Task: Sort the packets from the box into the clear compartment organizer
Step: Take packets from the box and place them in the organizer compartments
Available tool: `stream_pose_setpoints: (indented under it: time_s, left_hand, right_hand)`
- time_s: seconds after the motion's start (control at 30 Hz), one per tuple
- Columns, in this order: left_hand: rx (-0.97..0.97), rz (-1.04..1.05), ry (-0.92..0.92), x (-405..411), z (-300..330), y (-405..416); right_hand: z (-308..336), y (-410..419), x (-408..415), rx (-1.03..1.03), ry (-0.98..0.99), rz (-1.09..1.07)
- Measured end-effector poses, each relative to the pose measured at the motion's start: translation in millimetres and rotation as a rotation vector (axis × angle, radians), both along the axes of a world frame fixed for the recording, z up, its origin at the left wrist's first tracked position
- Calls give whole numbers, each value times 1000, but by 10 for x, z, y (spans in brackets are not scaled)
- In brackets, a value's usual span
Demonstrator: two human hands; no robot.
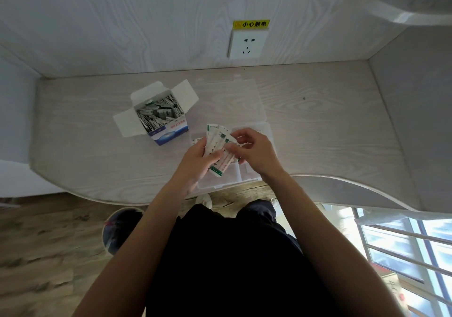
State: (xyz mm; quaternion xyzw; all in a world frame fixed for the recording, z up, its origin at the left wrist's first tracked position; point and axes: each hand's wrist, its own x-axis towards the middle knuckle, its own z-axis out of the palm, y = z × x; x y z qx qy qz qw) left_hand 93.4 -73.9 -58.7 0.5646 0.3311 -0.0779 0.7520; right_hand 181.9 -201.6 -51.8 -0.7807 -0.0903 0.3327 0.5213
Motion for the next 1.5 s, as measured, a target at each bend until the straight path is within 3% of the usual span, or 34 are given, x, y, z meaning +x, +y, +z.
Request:
stream_pose_setpoints:
  time_s: [0.47, 0.67, 0.83, 1.0, 1.2, 1.4, 1.5]
  left_hand:
    - [141, 151, -48, -145, -55, 144]
    - [262, 203, -46, -360, -169, 256]
    - [275, 193, -26, -420, -191, 283]
    - [315, 169, -8, -415, -208, 292]
    - [286, 181, -7, -384, -214, 290]
    - [277, 156, -36, -325, -186, 315]
    - [295, 133, -43, -307, -195, 318]
  right_hand:
    - [-49, -118, 67, 38, -42, -84]
    - [-120, -85, 57, -141, -155, 147]
    - [-227, 173, -73, -377, -491, 244]
    - [-233, 253, -85, -576, -671, 430]
    - [-231, 236, -51, -587, -789, 569]
    - [-261, 155, -50, -479, -702, 572]
    - [-287, 207, -57, -518, -797, 643]
